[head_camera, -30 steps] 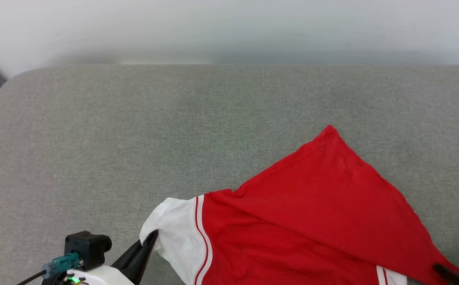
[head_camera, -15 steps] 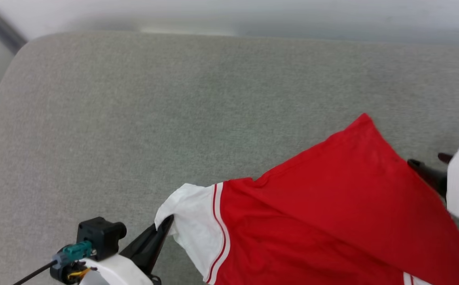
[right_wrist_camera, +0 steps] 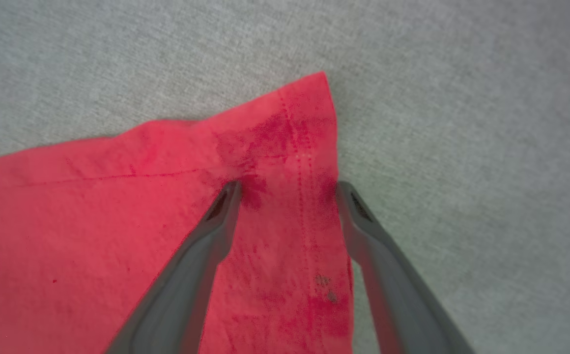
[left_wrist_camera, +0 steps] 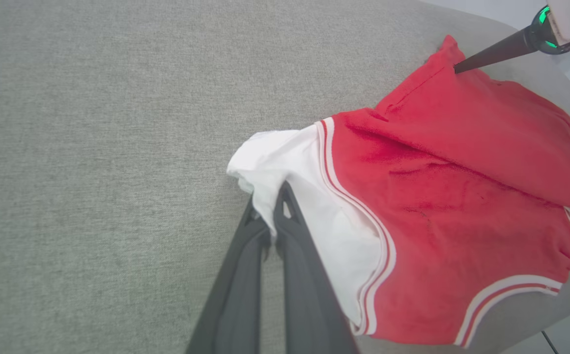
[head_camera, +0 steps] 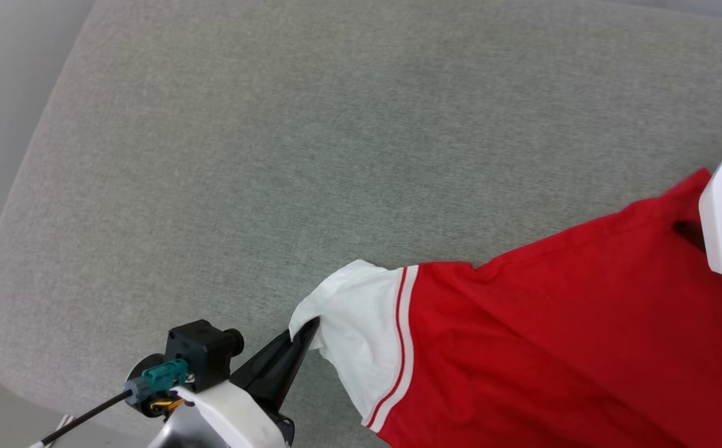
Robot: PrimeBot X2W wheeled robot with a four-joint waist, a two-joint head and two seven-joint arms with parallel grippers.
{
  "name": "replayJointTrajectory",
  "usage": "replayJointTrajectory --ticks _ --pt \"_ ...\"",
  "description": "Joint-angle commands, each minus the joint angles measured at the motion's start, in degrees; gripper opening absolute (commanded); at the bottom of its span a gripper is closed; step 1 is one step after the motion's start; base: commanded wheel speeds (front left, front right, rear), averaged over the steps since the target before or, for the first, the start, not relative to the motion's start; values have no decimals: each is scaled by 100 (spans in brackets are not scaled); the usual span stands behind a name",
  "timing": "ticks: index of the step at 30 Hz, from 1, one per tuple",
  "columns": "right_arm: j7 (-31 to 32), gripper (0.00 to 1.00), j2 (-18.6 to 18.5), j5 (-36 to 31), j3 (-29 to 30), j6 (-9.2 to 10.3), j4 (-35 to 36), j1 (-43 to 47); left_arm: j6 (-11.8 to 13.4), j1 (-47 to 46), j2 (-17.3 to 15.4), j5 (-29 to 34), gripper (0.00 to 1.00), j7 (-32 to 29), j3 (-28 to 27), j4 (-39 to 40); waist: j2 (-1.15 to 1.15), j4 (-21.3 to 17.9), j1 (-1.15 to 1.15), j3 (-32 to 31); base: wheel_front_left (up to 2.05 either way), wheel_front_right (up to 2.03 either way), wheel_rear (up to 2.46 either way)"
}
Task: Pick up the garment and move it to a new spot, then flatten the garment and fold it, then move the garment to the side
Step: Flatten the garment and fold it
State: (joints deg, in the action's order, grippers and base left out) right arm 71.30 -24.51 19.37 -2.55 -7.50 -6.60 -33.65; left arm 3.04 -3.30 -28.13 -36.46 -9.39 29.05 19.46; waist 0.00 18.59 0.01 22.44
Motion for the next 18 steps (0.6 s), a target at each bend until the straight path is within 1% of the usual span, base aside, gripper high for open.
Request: replayJointTrajectory --ticks 1,5,12,13,14,15,18 --pt "-21 100 -57 -21 -47 2 -120 -63 -25 -113 39 37 0 43 2 -30 0 201 -1 162 0 0 0" --pt "-24 100 -150 -92 -213 2 -485 55 -61 -191 114 28 0 69 78 -137 0 342 -1 213 0 0 0" --pt "57 100 -306 -85 -460 3 -842 528 -91 -192 166 3 0 129 121 -220 0 464 -1 268 0 0 0" --pt "48 71 -314 -77 -463 3 -868 583 -94 -195 164 -3 0 135 116 -230 0 468 -1 272 0 0 0" --pt "27 21 -320 -74 -474 3 -877 606 -94 -198 159 -9 0 146 110 -236 0 466 -1 277 0 0 0" --pt "-13 0 -326 -90 -468 3 -874 603 -90 -203 153 -13 0 150 101 -242 0 461 -1 280 0 0 0" --pt "-33 0 -244 -45 -403 3 -906 539 -86 -233 121 -15 0 149 79 -247 0 419 -1 243 0 0 0"
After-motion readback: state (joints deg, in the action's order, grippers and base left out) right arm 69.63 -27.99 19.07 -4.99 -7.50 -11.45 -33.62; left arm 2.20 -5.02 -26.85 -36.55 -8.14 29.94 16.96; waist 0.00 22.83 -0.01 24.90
